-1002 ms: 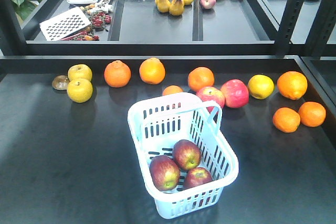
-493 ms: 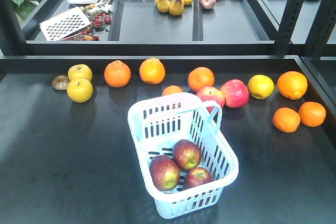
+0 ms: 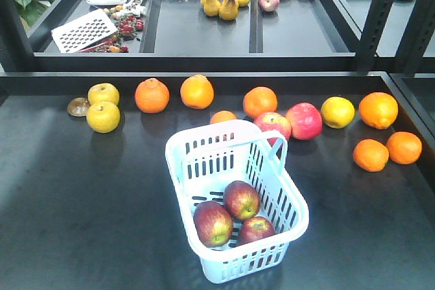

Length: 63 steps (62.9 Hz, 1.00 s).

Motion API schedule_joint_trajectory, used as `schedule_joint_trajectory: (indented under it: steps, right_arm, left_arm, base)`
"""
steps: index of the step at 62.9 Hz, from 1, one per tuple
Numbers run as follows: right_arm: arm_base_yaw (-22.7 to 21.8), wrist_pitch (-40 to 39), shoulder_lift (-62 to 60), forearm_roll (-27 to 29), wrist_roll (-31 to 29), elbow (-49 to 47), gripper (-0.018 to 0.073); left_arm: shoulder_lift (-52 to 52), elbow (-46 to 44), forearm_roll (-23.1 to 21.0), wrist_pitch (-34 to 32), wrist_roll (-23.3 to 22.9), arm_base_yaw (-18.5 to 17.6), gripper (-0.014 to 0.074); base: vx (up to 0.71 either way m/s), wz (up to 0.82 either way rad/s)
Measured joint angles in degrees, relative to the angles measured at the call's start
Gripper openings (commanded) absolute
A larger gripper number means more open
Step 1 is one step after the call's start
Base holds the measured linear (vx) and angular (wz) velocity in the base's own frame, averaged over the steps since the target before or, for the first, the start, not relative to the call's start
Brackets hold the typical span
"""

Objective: Pick three apples into basket with both arms

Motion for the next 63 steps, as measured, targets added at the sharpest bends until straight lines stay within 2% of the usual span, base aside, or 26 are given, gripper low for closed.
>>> schedule_joint_trajectory:
  steps: [63]
  right_arm:
    - [0.0,0.0,0.0,0.0,0.0,0.0,-0.0008]
  left_arm:
    - [0.0,0.0,0.0,0.0,0.0,0.0,-0.0006]
  base:
    - [0.0,0.0]
